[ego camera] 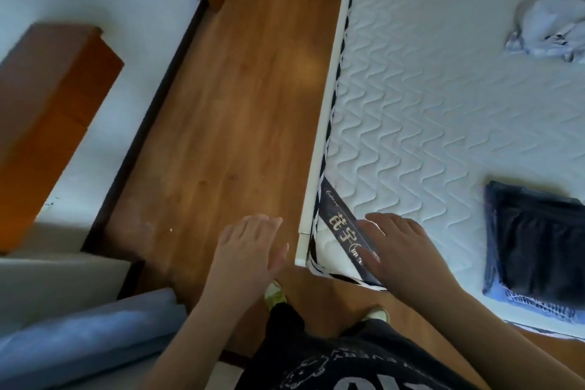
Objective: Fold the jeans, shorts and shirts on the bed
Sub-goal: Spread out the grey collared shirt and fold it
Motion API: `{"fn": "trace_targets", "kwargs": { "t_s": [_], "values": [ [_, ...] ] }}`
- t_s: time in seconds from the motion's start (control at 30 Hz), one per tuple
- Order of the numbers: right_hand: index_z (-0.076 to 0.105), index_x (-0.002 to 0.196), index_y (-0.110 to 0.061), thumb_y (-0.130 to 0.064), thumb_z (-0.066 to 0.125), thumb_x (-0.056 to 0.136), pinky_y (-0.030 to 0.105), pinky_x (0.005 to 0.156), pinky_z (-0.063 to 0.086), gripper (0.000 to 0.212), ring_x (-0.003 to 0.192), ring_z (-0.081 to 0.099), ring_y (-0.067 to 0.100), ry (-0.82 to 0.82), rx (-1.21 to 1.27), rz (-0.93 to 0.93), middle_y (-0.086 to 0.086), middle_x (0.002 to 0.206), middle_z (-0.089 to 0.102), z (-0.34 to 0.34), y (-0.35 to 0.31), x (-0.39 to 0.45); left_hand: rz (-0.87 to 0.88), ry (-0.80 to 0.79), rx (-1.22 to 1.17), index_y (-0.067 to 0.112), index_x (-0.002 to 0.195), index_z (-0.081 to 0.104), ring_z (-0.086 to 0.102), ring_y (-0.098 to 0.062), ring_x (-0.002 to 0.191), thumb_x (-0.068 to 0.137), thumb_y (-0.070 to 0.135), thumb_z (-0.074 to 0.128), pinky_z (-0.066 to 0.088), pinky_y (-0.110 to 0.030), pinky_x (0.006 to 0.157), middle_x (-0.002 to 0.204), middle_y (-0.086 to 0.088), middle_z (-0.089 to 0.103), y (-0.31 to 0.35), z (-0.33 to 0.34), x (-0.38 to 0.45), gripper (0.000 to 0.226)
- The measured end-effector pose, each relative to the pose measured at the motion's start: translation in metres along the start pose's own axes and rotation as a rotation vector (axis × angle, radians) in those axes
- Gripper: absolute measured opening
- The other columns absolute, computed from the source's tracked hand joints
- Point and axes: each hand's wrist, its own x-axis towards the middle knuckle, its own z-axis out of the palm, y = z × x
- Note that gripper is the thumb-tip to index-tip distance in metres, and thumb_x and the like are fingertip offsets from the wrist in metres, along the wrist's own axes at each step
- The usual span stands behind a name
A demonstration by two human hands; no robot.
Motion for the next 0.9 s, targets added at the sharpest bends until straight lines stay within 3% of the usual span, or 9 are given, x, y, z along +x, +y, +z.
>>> {"fn": "trace_targets", "kwargs": {
  "t_s": [0.1,0.5,0.67,0.9],
  "values": [
    [0.071,0.108,-0.013,-0.031,0.082,0.072,0.04,0.08,0.054,0.041,0.094,0.068,0.03,0.013,-0.029,-0.061,0.008,0.107,0.07,0.007,-0.038,0.035,-0.024,0.029,-0.015,0.024,0.131,0.052,0.054,-0.017,0.12,0.097,0.053,0.035,0.045,-0.04,0.099,0.126,0.003,0.058,-0.043,-0.001,0.0,0.048],
    [0.07,0.11,-0.016,-0.038,0.075,0.08,0.04,0.083,0.054,0.038,0.098,0.067,0.026,-0.022,-0.073,-0.2,0.005,0.111,0.069,0.029,-0.213,0.172,-0.055,0.056,-0.036,0.025,0.124,0.059,0.059,-0.017,0.114,0.093,0.055,0.036,0.051,-0.04,0.09,0.121,0.003,0.062,-0.241,-0.031,-0.007,0.049],
    [0.062,0.123,-0.021,-0.045,0.052,0.094,0.04,0.096,0.048,0.039,0.113,0.06,0.023,-0.079,-0.052,-0.292,0.001,0.124,0.063,0.031,-0.261,0.221,-0.068,0.093,-0.024,0.024,0.117,0.062,0.063,-0.016,0.103,0.092,0.053,0.038,0.054,-0.036,0.081,0.112,0.004,0.064,-0.284,-0.047,0.0,0.046],
    [0.068,0.111,-0.018,-0.041,0.059,0.09,0.039,0.085,0.051,0.032,0.098,0.066,0.024,-0.011,-0.066,-0.311,0.002,0.107,0.07,0.028,-0.285,0.285,-0.141,0.145,-0.039,0.024,0.123,0.059,0.06,-0.015,0.109,0.095,0.051,0.037,0.049,-0.036,0.09,0.117,0.004,0.063,-0.324,-0.076,0.037,0.044]
  ]
}}
